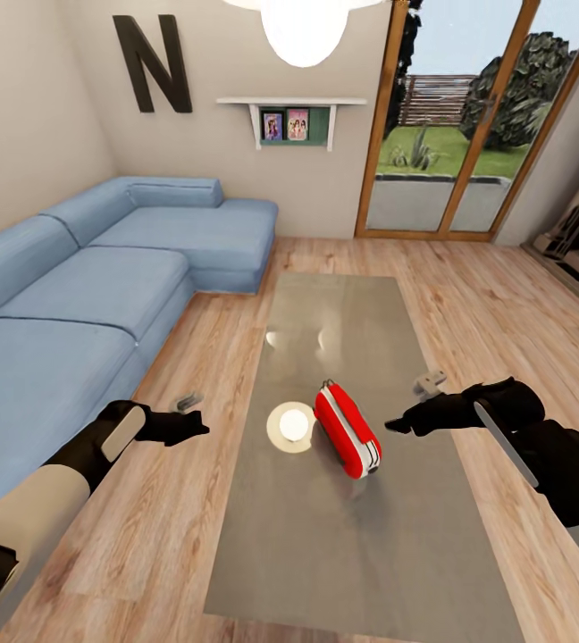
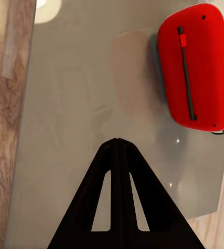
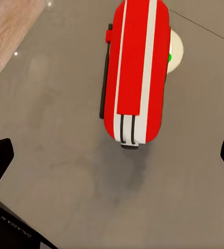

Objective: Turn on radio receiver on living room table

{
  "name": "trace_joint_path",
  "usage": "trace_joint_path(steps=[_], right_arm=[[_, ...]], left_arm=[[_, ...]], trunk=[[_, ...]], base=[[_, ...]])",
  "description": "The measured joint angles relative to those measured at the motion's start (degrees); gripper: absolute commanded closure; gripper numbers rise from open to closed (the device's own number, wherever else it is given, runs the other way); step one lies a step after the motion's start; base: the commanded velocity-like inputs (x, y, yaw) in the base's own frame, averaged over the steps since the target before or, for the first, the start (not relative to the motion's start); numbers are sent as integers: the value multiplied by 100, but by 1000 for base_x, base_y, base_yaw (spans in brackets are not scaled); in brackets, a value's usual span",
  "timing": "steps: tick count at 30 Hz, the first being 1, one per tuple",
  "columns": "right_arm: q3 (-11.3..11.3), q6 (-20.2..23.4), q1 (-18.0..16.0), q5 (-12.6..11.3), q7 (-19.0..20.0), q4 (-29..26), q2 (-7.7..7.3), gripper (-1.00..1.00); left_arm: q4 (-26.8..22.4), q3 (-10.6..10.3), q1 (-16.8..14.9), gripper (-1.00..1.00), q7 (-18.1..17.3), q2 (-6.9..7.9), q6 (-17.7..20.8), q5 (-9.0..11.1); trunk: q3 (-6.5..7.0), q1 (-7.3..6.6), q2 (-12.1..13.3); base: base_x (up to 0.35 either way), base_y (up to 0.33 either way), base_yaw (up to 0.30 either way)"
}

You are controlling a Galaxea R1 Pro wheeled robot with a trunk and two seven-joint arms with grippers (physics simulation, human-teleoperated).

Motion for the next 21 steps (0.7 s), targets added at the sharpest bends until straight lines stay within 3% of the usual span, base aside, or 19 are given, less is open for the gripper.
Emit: trace_joint_path(steps=[21], right_arm=[[-9, 0, 0, -1, 7, 0, 6, -100]], left_arm=[[-25, 0, 0, 100, 3, -18, 0, 1]], trunk=[[37, 0, 0]], base=[[0, 0, 0]])
